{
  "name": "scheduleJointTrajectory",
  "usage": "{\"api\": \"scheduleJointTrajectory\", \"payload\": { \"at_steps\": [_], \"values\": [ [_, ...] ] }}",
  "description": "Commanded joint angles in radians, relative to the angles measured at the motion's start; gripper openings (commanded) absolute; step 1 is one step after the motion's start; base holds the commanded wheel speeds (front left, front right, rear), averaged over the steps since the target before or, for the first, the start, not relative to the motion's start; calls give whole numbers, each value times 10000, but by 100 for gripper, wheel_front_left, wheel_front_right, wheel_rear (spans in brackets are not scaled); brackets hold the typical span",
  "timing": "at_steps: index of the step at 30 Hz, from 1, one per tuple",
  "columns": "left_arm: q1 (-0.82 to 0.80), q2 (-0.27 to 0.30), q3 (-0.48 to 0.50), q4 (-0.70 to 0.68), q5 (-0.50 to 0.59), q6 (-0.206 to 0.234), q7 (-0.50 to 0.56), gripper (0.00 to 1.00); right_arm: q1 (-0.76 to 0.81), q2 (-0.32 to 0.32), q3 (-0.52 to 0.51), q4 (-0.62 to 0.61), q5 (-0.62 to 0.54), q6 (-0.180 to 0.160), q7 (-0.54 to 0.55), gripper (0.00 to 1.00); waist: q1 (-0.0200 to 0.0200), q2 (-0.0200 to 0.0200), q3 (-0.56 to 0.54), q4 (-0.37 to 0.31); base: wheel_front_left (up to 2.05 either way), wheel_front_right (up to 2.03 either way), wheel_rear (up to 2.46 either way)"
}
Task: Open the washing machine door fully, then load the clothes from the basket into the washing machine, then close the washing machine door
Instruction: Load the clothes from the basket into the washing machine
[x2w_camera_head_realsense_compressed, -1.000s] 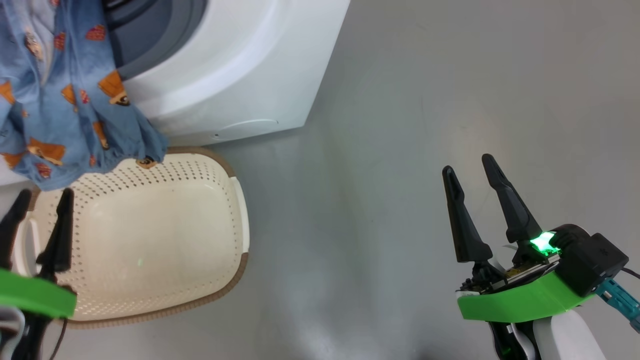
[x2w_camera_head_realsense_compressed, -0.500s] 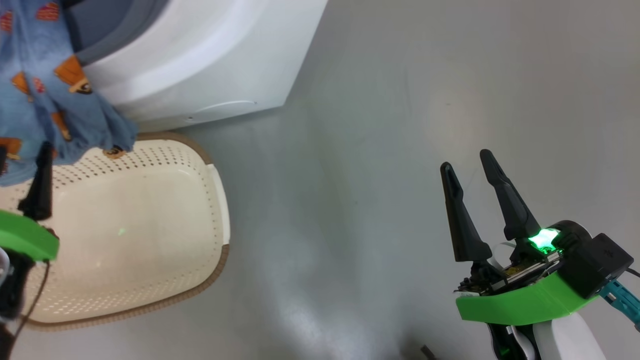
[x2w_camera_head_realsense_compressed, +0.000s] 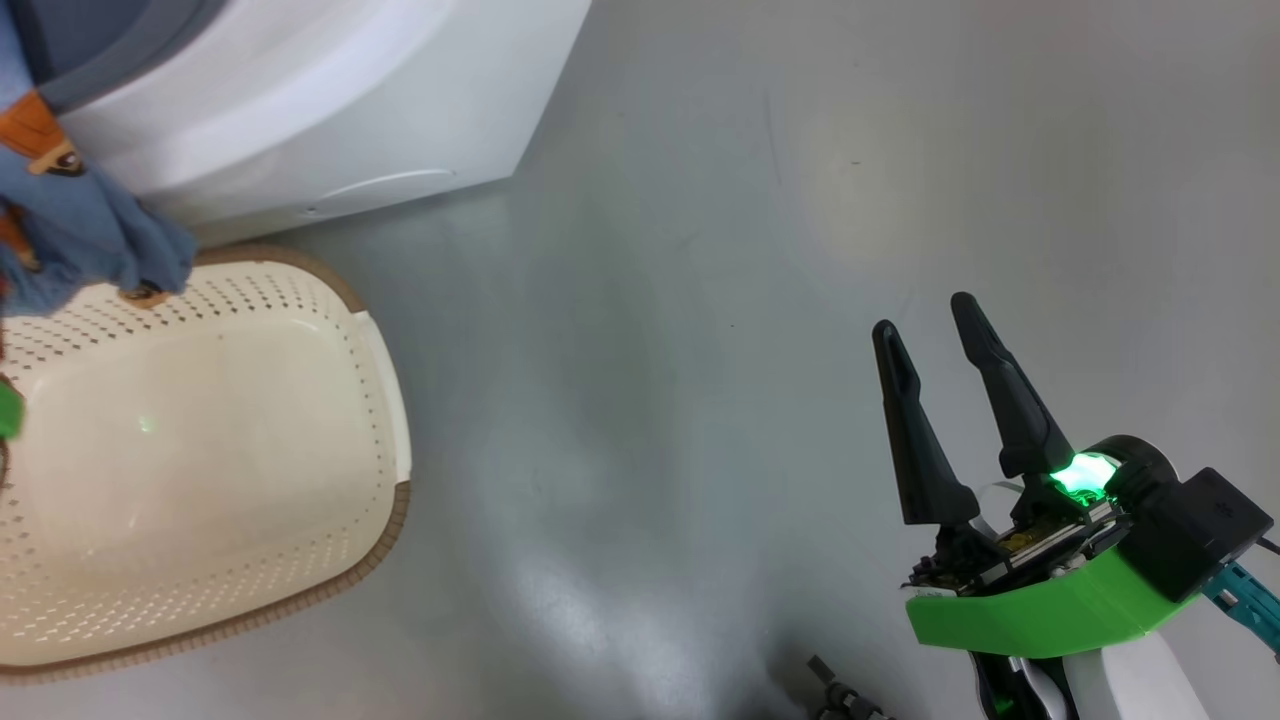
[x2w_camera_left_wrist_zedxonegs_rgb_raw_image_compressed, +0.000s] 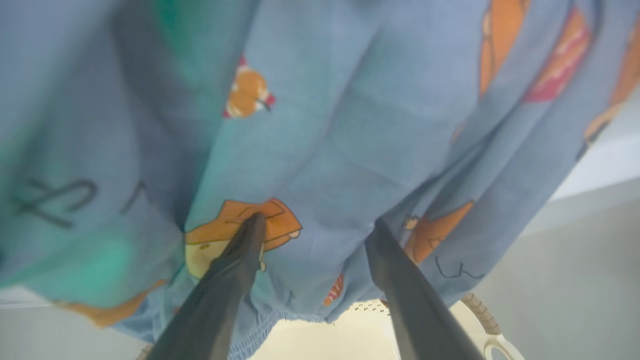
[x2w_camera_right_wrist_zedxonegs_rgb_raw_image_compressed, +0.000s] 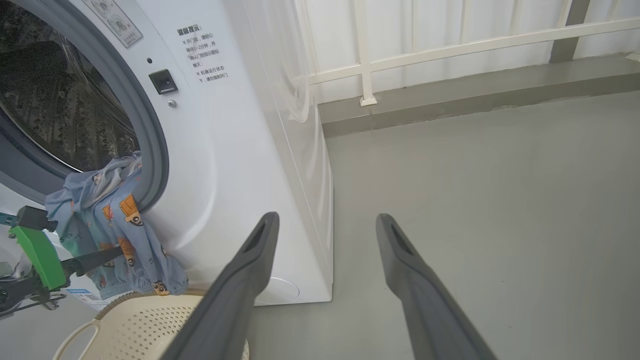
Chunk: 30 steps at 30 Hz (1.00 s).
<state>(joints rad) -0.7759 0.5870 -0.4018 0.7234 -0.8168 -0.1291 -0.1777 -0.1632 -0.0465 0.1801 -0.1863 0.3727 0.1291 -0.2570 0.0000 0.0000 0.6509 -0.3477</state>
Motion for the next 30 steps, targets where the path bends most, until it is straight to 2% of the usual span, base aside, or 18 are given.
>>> {"api": "scheduleJointTrajectory", "payload": {
  "at_steps": [1, 3, 4, 5, 7, 14, 20, 24, 30],
  "values": [
    [-302, 569, 392, -1, -63, -15, -174, 100, 256, -37, 222, -291, 74, 16, -48, 100, 0, 0, 50, -54, 0, 0, 0],
    [-426, 561, 364, 111, -117, -15, -271, 100, 265, -37, 224, -300, 88, 16, -48, 100, 0, 0, 61, -66, 0, 0, 0],
    [-474, 564, 322, 140, -141, -15, -304, 92, 276, -37, 219, -305, 89, 16, -48, 100, 0, 0, 59, -65, 0, 0, 0],
    [-512, 568, 276, 162, -168, -15, -334, 58, 287, -37, 212, -311, 88, 16, -48, 100, 0, 0, 57, -61, 0, 0, 0],
    [-580, 568, 165, 173, -245, -15, -383, 0, 305, -37, 178, -315, 76, 16, -48, 100, 0, 0, 50, -34, 0, 0, 0],
    [-516, 645, -381, -193, -604, -15, -573, 0, 228, -37, 74, -247, 13, 16, -48, 100, 0, 0, -49, 206, 0, 0, 0],
    [220, 933, -531, -1403, -944, -15, -803, 0, 202, -37, 32, -121, -7, 16, -48, 100, 0, 0, -254, 484, 0, 0, 0],
    [780, 1141, 48, -2360, -904, -15, -833, 0, 215, -37, 56, 0, -6, 16, -48, 100, 0, 0, -337, 687, 0, 0, 0],
    [1853, 1238, 1616, -4528, -339, -15, -838, 0, 105, -37, 85, 184, -52, 16, -48, 100, 0, 0, -464, 898, 0, 0, 0]
  ]
}}
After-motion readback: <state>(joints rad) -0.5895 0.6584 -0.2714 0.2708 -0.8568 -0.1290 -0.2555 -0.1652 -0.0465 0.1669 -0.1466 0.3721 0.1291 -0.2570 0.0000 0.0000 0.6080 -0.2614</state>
